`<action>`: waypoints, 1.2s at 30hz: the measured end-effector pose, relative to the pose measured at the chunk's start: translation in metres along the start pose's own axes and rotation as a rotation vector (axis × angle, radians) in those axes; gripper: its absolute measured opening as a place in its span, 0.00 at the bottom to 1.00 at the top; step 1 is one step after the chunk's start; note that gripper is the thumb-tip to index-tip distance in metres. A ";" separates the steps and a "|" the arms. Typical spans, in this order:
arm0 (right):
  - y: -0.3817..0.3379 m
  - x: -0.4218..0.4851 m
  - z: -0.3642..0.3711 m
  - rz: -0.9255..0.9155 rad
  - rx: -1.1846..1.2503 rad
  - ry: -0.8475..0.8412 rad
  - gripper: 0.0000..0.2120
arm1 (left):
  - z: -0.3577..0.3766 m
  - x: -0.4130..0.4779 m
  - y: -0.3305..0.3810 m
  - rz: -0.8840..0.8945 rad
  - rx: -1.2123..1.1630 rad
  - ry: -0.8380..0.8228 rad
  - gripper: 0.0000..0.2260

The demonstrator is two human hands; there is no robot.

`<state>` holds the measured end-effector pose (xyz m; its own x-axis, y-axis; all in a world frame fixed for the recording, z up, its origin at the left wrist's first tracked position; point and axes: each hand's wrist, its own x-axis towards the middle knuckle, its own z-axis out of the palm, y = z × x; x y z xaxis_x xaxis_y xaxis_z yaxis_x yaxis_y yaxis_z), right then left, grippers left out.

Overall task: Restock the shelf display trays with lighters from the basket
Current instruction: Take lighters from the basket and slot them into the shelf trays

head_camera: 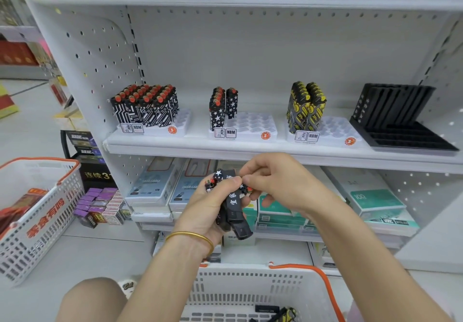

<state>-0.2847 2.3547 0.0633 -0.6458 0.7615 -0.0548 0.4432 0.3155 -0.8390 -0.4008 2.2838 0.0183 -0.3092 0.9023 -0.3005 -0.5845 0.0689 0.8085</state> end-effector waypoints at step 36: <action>-0.071 0.116 -0.048 -0.359 -0.684 0.361 0.11 | -0.006 0.020 0.020 -0.158 -0.129 -0.011 0.25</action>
<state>-0.3609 2.4481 0.1423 -0.6327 0.6468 0.4259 0.6024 0.7566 -0.2543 -0.4230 2.3003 0.0258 -0.1980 0.8894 -0.4121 -0.7168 0.1554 0.6797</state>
